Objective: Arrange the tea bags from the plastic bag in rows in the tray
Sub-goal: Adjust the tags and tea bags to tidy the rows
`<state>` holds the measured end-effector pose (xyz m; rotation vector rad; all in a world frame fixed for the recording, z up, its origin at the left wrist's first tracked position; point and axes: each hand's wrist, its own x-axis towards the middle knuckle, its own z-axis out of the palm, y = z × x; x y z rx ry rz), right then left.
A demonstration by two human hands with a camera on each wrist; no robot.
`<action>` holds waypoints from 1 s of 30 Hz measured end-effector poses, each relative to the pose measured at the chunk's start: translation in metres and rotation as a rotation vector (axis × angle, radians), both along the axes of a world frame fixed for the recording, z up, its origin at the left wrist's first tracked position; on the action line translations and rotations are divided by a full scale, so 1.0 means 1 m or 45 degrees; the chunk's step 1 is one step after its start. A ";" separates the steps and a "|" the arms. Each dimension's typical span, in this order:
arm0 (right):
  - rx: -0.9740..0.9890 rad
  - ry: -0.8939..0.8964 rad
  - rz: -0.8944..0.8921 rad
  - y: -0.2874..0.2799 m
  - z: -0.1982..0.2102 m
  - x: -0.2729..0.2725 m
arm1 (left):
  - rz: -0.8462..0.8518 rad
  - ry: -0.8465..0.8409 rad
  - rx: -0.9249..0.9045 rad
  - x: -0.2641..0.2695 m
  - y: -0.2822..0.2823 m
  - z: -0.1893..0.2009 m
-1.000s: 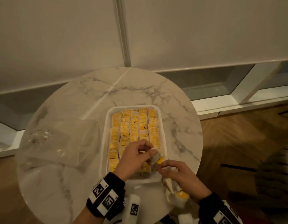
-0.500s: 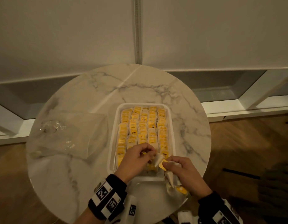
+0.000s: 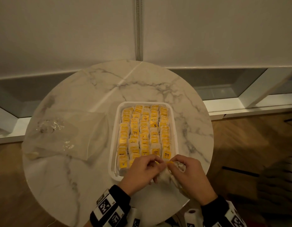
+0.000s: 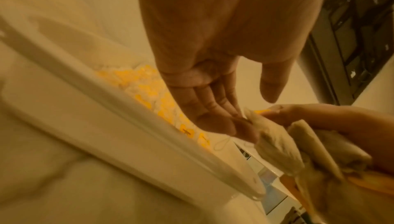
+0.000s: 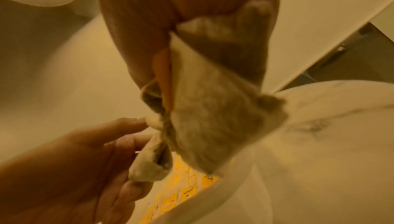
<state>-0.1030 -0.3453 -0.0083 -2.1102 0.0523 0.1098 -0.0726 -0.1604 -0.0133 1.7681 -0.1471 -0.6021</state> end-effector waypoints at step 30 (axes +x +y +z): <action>-0.059 0.211 0.073 -0.030 -0.023 -0.027 | -0.609 -0.176 0.586 0.055 -0.030 0.003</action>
